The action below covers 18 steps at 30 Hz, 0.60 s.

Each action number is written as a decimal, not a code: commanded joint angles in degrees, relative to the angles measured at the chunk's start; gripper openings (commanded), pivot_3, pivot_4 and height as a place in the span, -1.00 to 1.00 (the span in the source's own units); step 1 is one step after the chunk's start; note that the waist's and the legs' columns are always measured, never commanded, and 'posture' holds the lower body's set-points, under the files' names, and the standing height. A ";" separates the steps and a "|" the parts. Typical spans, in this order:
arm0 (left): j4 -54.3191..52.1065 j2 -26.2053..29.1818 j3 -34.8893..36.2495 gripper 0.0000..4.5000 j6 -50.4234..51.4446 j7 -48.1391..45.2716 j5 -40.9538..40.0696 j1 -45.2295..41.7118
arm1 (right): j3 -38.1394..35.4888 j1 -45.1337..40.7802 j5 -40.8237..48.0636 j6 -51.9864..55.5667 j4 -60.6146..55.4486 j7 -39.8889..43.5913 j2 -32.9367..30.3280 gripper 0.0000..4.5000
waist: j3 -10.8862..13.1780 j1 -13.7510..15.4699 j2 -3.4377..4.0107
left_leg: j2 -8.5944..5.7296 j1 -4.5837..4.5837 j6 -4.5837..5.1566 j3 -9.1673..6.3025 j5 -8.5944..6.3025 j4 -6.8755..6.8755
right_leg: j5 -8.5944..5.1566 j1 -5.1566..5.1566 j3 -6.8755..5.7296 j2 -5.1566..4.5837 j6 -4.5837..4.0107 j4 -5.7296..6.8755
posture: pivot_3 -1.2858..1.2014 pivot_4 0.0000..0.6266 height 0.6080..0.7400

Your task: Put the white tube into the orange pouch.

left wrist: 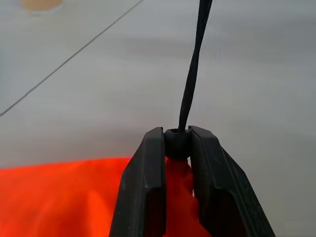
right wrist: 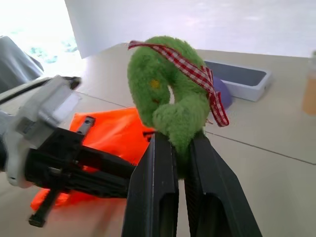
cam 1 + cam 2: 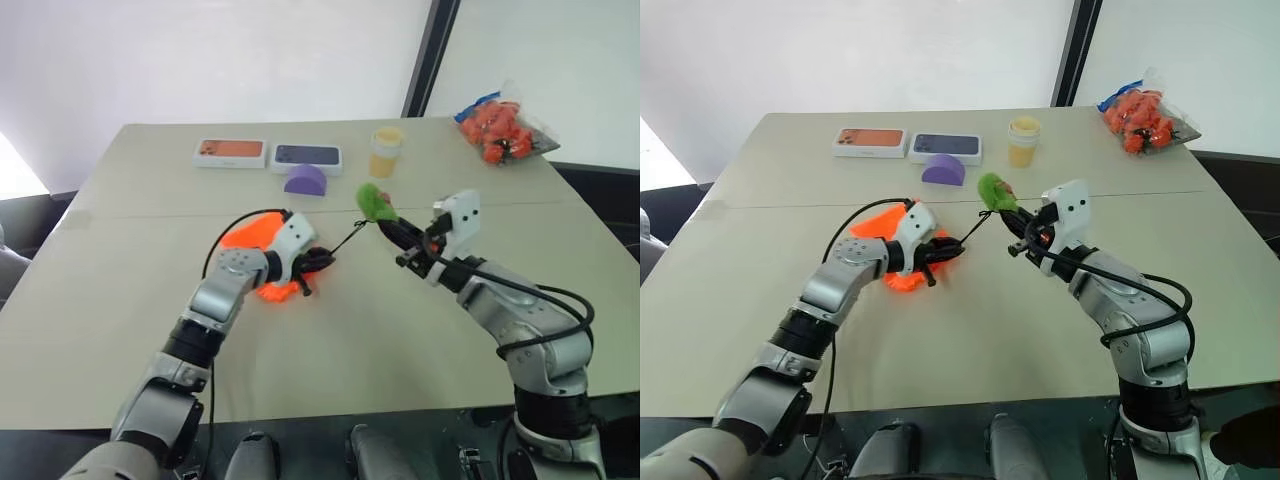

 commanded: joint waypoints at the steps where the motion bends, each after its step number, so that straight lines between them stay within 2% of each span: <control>1: -0.91 3.79 1.40 -0.91 -0.72 -4.27 -0.96 0.54 | -3.45 -3.01 -2.97 -2.65 3.11 -4.07 0.00 -1.00 | 0.00 0.09 0.01 | 0.00 0.00 0.00 0.00 0.00 0.00 | 0.00 0.00 0.00 -0.01 -0.01 0.00 | 0.03 -0.52 0.74; 8: -4.13 11.39 0.78 -0.91 -1.04 -9.87 -0.75 5.21 | -4.56 -4.48 -6.21 -3.76 8.22 -7.67 -0.12 -1.00 | -0.01 0.08 0.03 | 0.00 -0.02 0.00 0.01 0.00 -0.07 | -0.02 -0.03 0.00 -0.01 0.02 0.01 | 0.03 -0.52 0.74; 14: -6.93 11.93 2.10 -0.91 0.54 -10.24 -2.96 7.06 | -2.55 -3.95 -6.27 -3.26 7.45 -6.27 -0.30 -1.00 | -0.01 0.11 0.04 | 0.01 0.00 0.00 0.01 0.00 -0.03 | -0.02 0.00 0.00 -0.02 0.01 0.04 | 0.03 -0.52 0.74; 16: -9.55 10.74 4.68 -0.44 3.63 -11.13 -7.87 7.47 | -0.15 -2.89 -6.23 -1.73 6.64 -3.70 -1.77 -1.00 | -0.01 0.09 0.04 | 0.01 -0.01 0.00 0.01 0.00 0.02 | -0.02 0.01 0.00 -0.02 0.00 0.04 | 0.03 -0.52 0.74; 18: -11.73 9.93 6.32 -0.03 6.32 -10.11 -10.37 7.52 | 1.13 -1.70 -4.66 -0.24 5.36 -0.77 -2.76 -0.63 | -0.01 0.14 0.03 | 0.01 -0.02 0.01 0.02 0.00 0.03 | -0.02 0.01 0.01 -0.03 0.00 0.04 | 0.03 -0.52 0.74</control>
